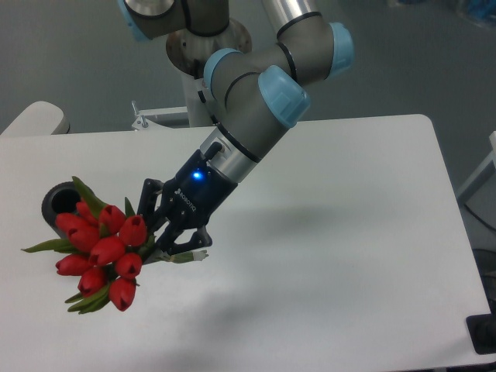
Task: Insert the flowers into the vase
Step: 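Hold the red tulip bunch in the gripper above the table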
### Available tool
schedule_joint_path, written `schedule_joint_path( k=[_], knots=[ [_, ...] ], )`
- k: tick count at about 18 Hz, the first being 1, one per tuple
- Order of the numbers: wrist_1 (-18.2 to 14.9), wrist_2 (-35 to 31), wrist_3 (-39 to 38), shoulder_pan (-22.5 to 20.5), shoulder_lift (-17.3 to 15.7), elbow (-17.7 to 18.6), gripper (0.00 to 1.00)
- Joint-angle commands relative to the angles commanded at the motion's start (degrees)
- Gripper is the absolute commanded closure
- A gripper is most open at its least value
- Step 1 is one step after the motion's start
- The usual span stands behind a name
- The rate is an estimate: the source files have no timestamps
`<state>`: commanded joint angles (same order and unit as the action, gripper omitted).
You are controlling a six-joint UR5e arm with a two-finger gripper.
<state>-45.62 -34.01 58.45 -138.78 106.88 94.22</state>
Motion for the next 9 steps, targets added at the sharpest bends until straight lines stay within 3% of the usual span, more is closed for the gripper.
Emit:
schedule_joint_path(
  k=[6,9],
  knots=[
    [0.0,0.2,-0.1,0.1,0.0,0.0,0.72],
    [0.0,3.2,-0.5,0.2,0.1,0.0,0.72]
  ],
)
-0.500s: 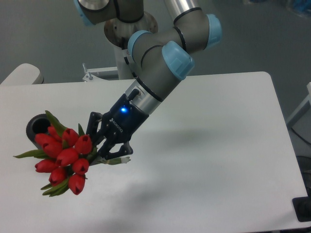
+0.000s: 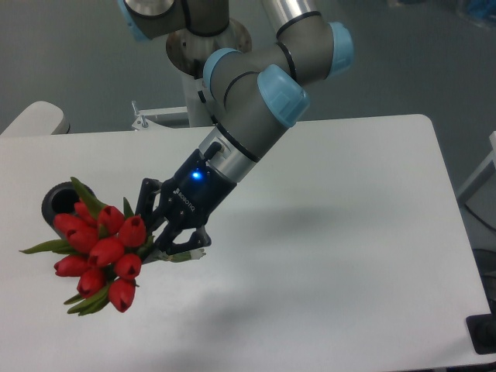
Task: Insert the flowers into the vase
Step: 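Hold the red tulip bunch in the gripper above the table, then lift the tulips and carry them over the black vase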
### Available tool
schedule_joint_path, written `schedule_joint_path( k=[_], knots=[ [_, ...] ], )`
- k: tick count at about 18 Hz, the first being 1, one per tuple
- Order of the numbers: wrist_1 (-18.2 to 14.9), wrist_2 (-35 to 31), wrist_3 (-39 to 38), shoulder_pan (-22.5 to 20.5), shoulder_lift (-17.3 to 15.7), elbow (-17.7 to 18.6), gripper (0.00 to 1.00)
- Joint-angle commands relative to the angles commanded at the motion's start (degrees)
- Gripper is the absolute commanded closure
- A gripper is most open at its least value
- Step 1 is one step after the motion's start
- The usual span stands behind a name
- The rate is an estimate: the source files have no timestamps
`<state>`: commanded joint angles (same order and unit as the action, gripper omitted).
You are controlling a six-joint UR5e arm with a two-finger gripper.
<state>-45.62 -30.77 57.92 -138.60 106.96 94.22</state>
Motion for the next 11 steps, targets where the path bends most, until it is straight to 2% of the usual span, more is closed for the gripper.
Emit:
schedule_joint_path(
  k=[5,11],
  knots=[
    [0.0,0.9,-1.9,0.9,-0.3,0.5,0.72],
    [0.0,13.5,-1.8,1.8,-0.2,0.9,0.72]
  ],
)
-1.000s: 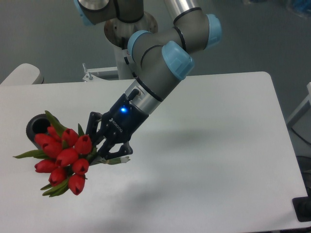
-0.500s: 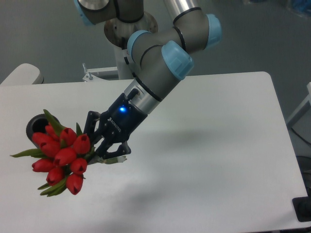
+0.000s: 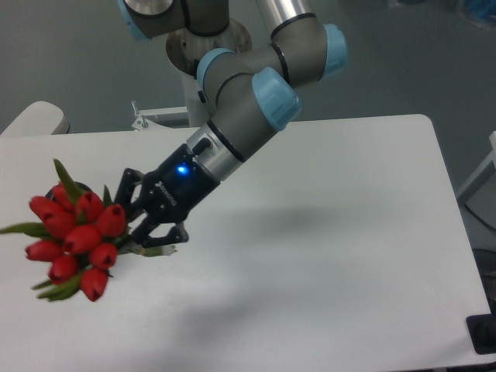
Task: Insert the flowers into the vase
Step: 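Lift the tulips and carry them over the black vase, then lower the tulip stems down into the black vase opening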
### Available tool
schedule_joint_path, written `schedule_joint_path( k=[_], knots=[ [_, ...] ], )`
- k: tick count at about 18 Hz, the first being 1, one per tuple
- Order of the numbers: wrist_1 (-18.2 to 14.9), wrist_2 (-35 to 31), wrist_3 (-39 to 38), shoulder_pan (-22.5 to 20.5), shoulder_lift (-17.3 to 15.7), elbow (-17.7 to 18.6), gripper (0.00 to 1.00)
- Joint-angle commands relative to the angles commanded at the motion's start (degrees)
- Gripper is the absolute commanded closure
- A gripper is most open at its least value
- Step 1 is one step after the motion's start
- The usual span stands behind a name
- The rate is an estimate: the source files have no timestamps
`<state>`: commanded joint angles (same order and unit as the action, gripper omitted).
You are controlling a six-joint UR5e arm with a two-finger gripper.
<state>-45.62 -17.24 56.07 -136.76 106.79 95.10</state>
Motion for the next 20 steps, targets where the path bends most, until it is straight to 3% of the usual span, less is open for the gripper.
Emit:
schedule_joint_path(
  k=[3,8,14,20],
  knots=[
    [0.0,4.7,0.1,-0.4,-0.5,2.0,0.72],
    [0.0,8.0,-0.1,0.4,-7.1,6.8,0.72],
    [-0.1,10.0,-0.2,2.2,-11.6,9.5,0.72],
    [0.0,9.9,2.9,5.0,-11.9,12.2,0.73]
  ],
)
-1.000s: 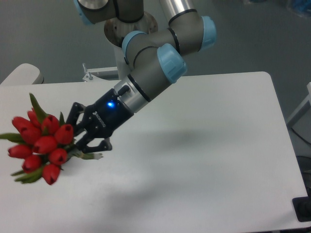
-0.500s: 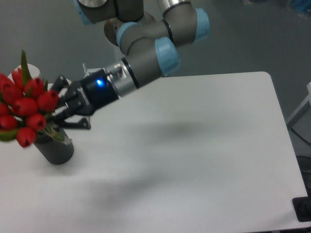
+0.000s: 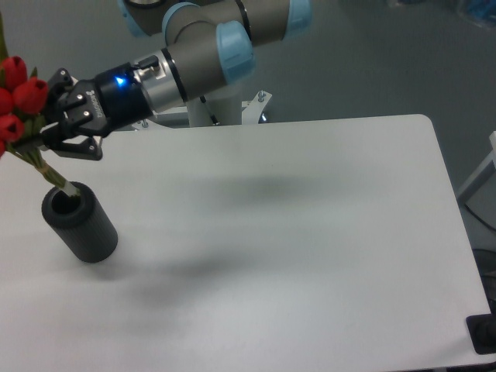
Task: Insert the flowers into the vase
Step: 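Lower the tulip stems down into the black vase opening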
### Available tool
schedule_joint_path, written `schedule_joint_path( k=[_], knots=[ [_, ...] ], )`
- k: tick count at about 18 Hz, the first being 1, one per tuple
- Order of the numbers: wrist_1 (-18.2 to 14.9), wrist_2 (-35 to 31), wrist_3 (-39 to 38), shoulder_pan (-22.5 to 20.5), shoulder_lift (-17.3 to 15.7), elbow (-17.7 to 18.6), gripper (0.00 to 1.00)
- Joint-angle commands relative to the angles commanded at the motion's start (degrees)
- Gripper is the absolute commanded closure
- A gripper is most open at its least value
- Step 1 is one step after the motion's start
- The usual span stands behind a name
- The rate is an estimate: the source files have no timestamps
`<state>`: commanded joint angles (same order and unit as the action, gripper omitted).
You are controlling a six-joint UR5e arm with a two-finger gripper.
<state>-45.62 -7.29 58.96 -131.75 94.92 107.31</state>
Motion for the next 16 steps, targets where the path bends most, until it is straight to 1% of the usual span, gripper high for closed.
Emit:
schedule_joint_path(
  k=[6,10,14,16],
  knots=[
    [0.0,-0.1,4.3,1.1,2.0,0.5,0.75],
    [0.0,-0.1,9.1,1.1,2.7,3.1,0.75],
    [0.1,-0.1,10.3,0.9,3.1,4.7,0.75],
    [0.0,-0.1,12.8,0.8,3.3,5.9,0.75]
  ],
)
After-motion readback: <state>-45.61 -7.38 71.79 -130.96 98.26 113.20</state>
